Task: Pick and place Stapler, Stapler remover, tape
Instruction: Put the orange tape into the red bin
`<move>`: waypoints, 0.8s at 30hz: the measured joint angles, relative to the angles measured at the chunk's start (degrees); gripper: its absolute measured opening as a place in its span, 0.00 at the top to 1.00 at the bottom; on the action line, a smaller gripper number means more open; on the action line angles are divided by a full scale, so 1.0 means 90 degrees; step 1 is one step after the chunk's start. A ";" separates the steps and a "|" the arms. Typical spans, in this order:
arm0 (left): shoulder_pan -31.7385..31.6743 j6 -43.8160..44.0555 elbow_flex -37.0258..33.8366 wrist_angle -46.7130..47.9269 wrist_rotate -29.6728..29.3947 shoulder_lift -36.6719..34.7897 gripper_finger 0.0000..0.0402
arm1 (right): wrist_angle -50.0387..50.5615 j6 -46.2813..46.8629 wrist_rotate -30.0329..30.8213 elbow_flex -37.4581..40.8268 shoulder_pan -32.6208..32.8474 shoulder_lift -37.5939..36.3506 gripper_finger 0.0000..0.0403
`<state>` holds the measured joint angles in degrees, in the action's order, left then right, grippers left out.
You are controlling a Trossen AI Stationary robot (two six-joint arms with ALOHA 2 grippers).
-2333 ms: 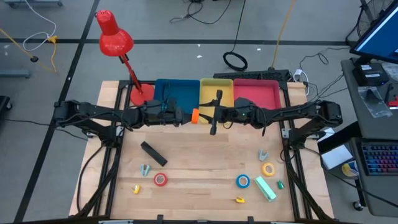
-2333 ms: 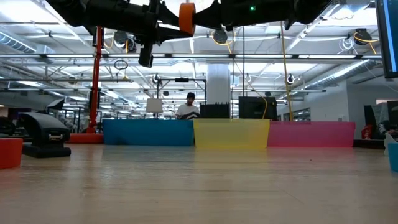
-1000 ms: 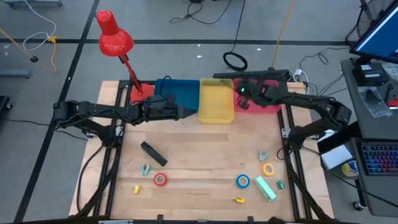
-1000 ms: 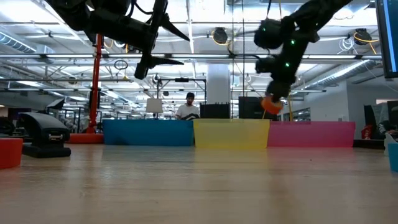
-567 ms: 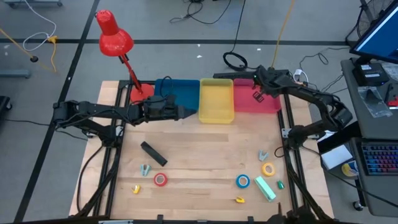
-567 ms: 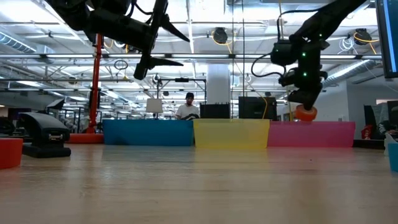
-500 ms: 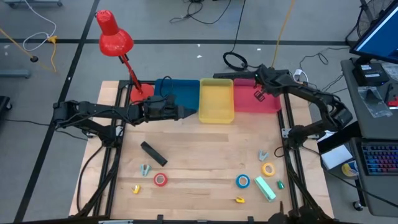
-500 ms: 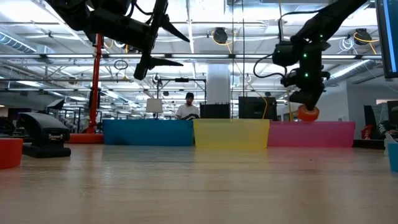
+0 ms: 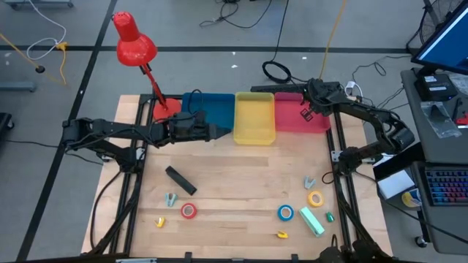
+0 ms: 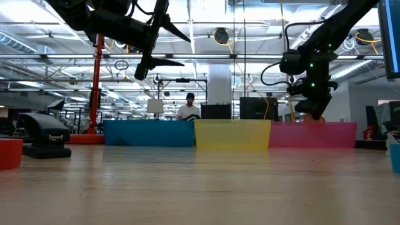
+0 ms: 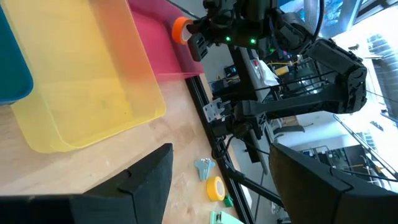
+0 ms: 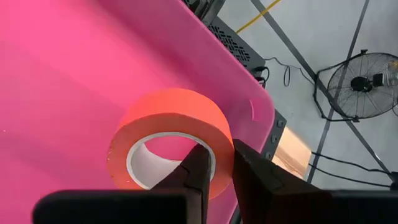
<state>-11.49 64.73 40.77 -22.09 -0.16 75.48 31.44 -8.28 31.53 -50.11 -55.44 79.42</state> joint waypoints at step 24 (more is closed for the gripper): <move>0.0214 0.0000 0.0000 0.0000 0.0004 0.0000 0.34 | -0.0446 -0.0201 -0.0013 0.0277 -0.0005 0.0551 0.77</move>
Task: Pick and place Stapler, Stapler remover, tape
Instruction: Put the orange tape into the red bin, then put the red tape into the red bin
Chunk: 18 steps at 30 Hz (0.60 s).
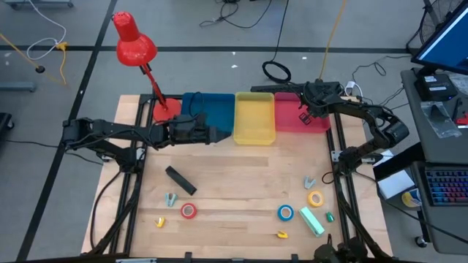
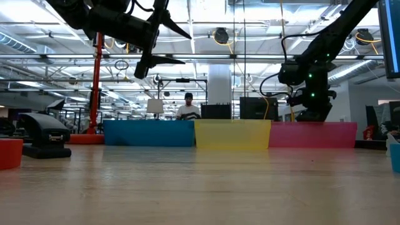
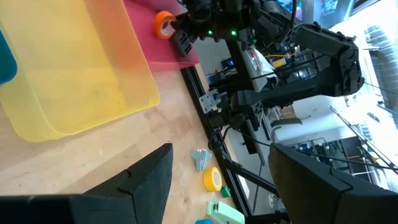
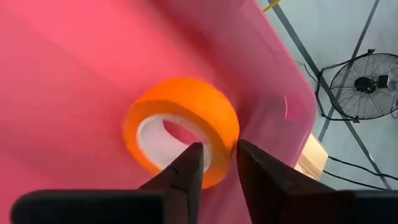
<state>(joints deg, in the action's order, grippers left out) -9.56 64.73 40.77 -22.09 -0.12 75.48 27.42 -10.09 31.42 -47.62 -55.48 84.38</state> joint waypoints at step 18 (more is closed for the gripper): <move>0.0000 -0.0635 0.0000 0.0005 0.0000 0.0000 0.34 | 0.0703 0.1286 -0.0280 0.0000 0.0365 -0.1137 0.66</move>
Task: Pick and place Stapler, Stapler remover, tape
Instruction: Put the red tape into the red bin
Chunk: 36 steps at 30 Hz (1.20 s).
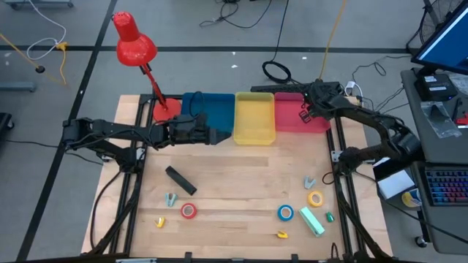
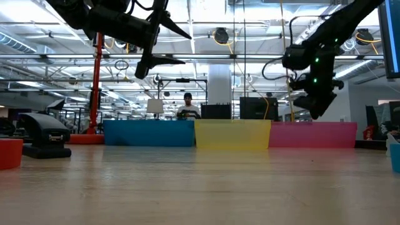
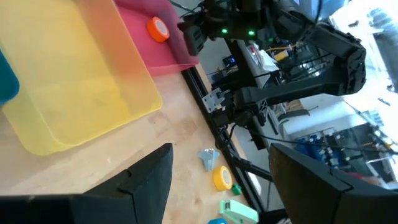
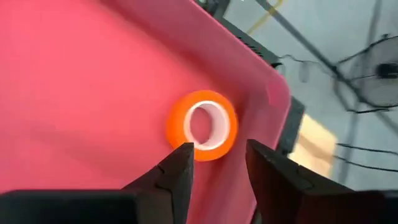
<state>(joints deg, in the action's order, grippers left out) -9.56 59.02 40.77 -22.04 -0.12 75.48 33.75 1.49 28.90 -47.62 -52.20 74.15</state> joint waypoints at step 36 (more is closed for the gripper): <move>0.0542 -0.2263 0.0000 0.0947 -0.0333 0.0000 0.34 | 0.5379 0.4881 -0.5916 0.0000 0.2359 -0.3953 0.74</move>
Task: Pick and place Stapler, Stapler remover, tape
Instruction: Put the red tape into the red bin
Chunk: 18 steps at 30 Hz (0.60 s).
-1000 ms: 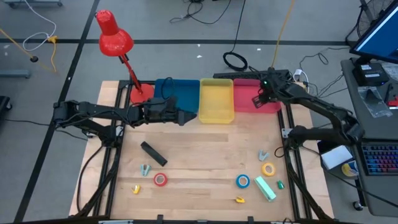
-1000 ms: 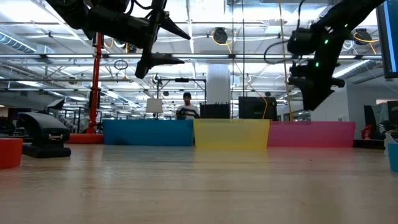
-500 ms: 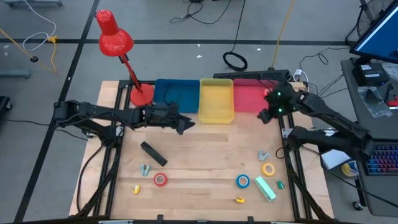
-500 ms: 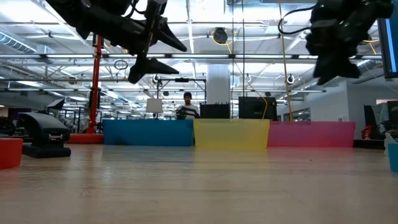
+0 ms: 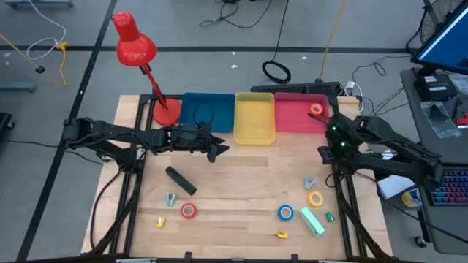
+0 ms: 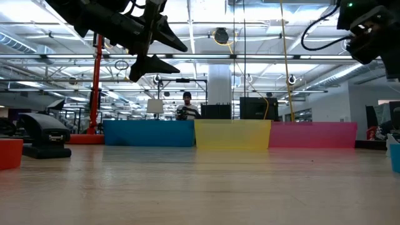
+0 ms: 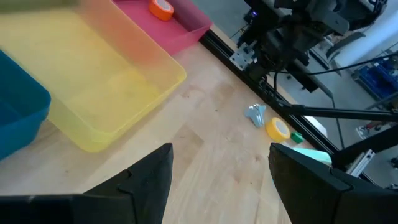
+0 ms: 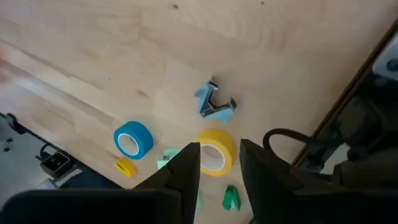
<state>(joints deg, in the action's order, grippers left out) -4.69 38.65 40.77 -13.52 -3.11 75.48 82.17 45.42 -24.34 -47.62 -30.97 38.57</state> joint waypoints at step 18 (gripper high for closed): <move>0.0903 0.0741 0.0000 0.1869 0.1245 0.0000 0.34 | -0.2068 -0.0368 0.0062 0.0002 0.0870 -0.0078 0.74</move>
<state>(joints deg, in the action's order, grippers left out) 3.44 45.33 40.77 3.30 8.09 75.48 63.55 42.10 -23.78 -47.59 -23.14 37.87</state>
